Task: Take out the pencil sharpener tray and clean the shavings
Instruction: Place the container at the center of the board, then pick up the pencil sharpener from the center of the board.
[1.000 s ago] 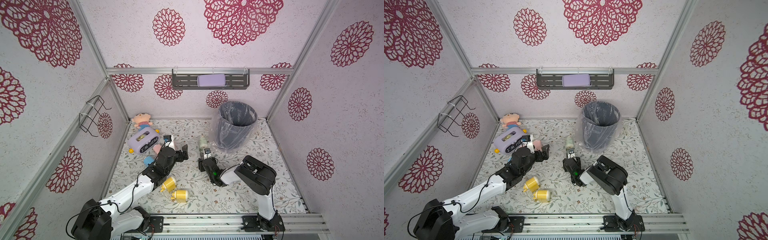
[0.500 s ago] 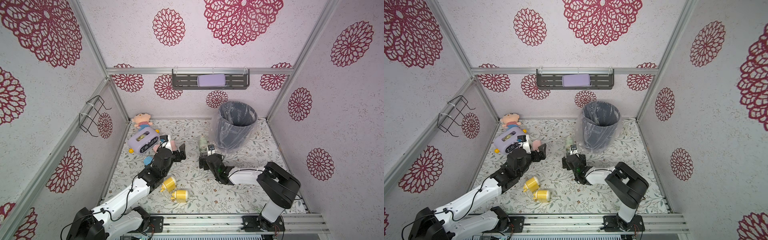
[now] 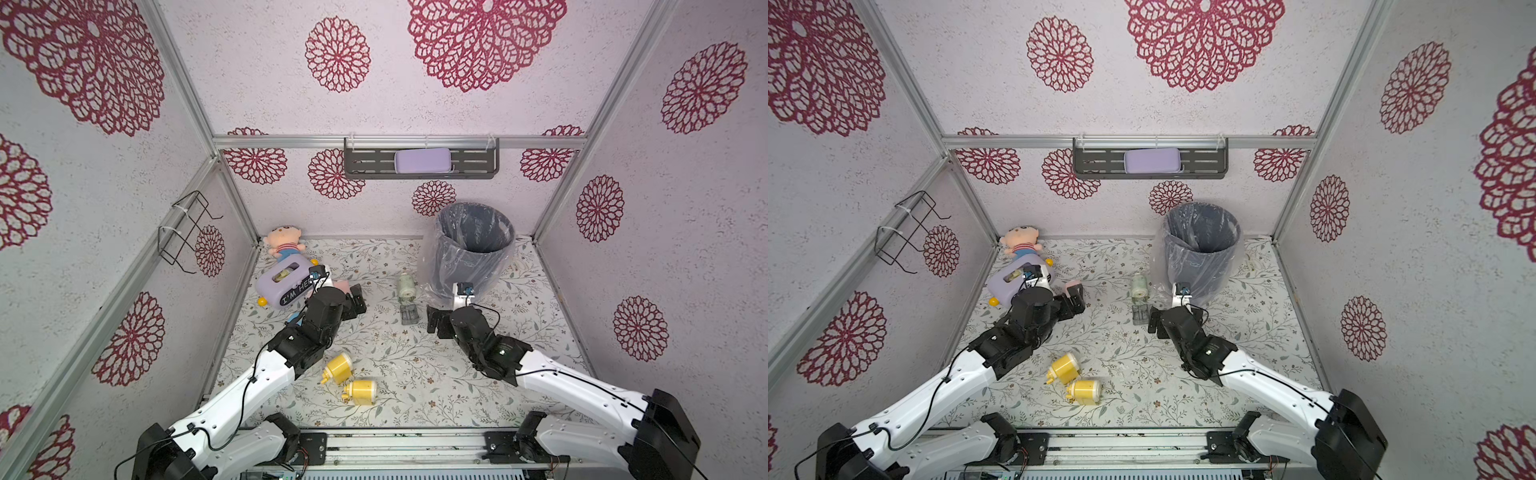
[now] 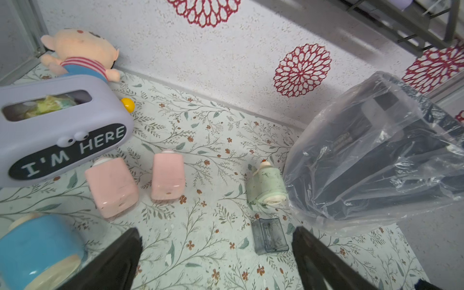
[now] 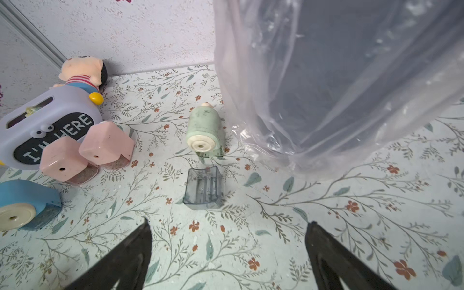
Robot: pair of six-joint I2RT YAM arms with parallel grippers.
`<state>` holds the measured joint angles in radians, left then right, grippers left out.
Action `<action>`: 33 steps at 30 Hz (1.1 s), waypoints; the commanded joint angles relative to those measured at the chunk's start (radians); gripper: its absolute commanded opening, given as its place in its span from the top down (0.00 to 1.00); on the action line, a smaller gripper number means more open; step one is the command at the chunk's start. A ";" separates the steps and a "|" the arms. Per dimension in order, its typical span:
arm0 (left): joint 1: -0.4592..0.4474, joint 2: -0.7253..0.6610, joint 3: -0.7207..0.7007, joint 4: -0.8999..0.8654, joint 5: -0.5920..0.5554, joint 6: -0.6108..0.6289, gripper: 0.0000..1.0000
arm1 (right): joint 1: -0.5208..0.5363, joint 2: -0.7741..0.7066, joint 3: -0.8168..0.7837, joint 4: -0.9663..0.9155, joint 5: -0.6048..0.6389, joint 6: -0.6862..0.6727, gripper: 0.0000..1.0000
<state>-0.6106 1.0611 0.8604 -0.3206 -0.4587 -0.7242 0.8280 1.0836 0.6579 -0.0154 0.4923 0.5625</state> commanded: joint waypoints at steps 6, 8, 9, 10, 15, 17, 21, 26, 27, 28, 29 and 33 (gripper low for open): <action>0.011 0.106 0.151 -0.357 -0.030 -0.076 0.03 | -0.059 -0.002 -0.083 0.099 -0.111 -0.013 0.01; 0.013 0.170 0.199 -0.397 -0.048 -0.042 0.03 | -0.071 0.008 -0.084 0.106 -0.134 -0.038 0.01; 0.017 0.199 0.223 -0.417 -0.056 -0.030 0.03 | -0.075 0.010 -0.085 0.108 -0.136 -0.051 0.01; 0.026 0.234 0.256 -0.441 -0.063 -0.018 0.03 | -0.079 0.010 -0.089 0.114 -0.138 -0.066 0.01; 0.120 0.404 0.395 -0.491 0.070 0.044 0.03 | -0.091 -0.005 -0.123 0.151 -0.163 -0.115 0.01; 0.160 0.477 0.454 -0.505 0.140 0.079 0.03 | -0.093 -0.021 -0.132 0.150 -0.164 -0.131 0.01; 0.216 0.612 0.576 -0.569 0.213 0.113 0.03 | -0.099 -0.062 -0.161 0.158 -0.153 -0.135 0.01; 0.261 0.795 0.781 -0.706 0.250 0.124 0.03 | -0.107 -0.101 -0.182 0.169 -0.158 -0.136 0.01; 0.271 0.823 0.831 -0.734 0.254 0.124 0.03 | -0.107 -0.106 -0.183 0.169 -0.162 -0.136 0.01; 0.281 0.853 0.861 -0.753 0.261 0.129 0.03 | -0.108 -0.107 -0.182 0.170 -0.163 -0.136 0.01; 0.289 0.875 0.886 -0.766 0.269 0.132 0.03 | -0.109 -0.108 -0.182 0.169 -0.164 -0.135 0.01; 0.335 0.985 0.976 -0.837 0.300 0.129 0.03 | -0.109 -0.107 -0.182 0.167 -0.175 -0.132 0.01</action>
<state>-0.3080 2.0003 1.7908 -1.0554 -0.1944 -0.6094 0.7269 0.9920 0.4721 0.1257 0.3325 0.4450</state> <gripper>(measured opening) 0.975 0.987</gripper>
